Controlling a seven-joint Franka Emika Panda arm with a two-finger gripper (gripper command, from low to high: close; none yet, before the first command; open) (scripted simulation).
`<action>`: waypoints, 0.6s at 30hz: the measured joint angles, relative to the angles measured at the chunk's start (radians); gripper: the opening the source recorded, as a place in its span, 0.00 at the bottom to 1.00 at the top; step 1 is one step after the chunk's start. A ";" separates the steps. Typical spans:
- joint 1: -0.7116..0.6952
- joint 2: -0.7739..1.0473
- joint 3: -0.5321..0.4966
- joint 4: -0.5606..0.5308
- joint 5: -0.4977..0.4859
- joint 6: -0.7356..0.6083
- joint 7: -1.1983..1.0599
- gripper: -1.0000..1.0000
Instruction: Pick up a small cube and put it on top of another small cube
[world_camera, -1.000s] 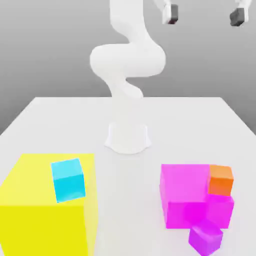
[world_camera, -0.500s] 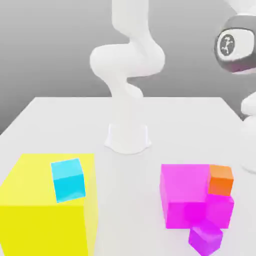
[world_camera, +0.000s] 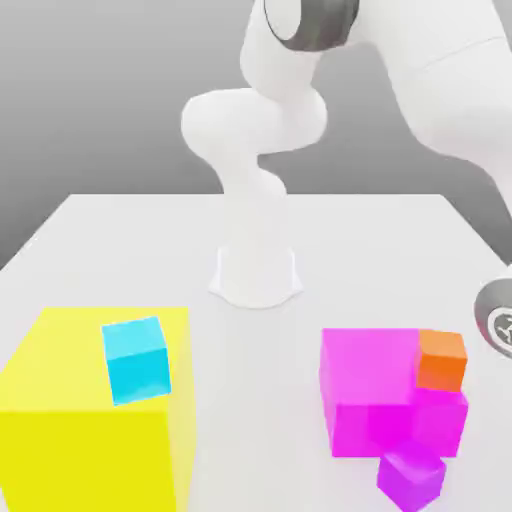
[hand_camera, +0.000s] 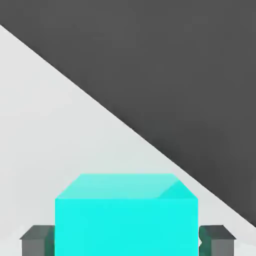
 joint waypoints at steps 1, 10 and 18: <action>0.000 0.000 0.000 0.000 0.001 0.000 -0.001 0.00; -0.100 -0.234 -0.021 -0.057 0.092 -0.169 -0.021 0.00; -0.280 -0.514 -0.178 -0.126 0.191 -0.368 0.018 0.00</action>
